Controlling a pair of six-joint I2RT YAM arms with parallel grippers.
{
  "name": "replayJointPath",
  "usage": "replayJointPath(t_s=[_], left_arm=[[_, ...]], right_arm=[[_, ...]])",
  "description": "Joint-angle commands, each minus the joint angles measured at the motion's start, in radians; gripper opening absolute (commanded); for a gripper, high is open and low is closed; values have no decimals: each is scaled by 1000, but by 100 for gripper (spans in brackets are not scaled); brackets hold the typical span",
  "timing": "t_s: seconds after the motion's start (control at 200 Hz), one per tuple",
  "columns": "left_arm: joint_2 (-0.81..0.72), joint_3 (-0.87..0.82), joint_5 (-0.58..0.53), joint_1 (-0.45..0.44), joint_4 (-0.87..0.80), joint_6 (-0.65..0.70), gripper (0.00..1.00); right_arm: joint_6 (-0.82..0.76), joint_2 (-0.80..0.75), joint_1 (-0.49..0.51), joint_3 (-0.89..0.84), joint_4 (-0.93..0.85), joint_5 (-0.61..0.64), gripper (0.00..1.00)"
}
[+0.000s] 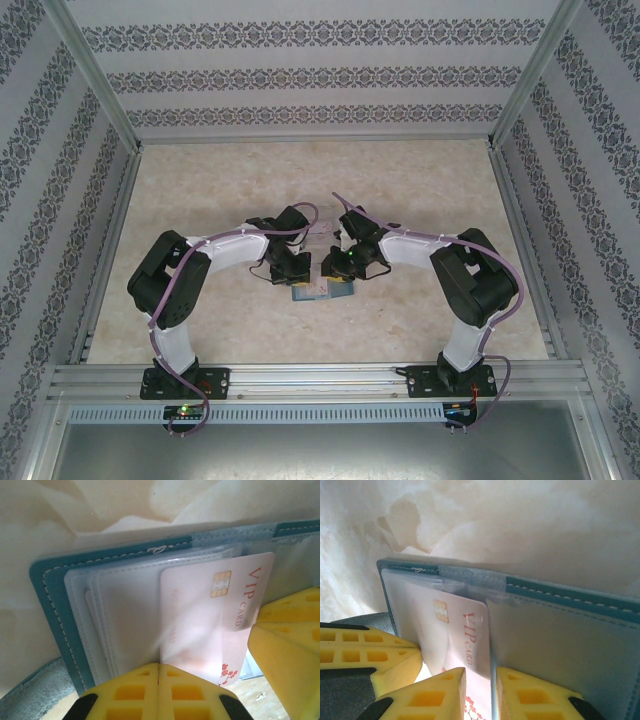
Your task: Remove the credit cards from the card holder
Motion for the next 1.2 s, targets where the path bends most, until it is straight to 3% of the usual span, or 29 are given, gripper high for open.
replayJointPath(t_s=[0.0,0.32,1.194], left_arm=[[33,-3,-74,-3,-76,21,1],[32,3,-75,-3,-83,27,1],[1,2,-69,-4,-84,26,2]], right_arm=[[-11,12,-12,-26,50,-49,24],[4,12,-32,-78,162,-144,21],[-4,-21,-49,-117,200,-147,9]])
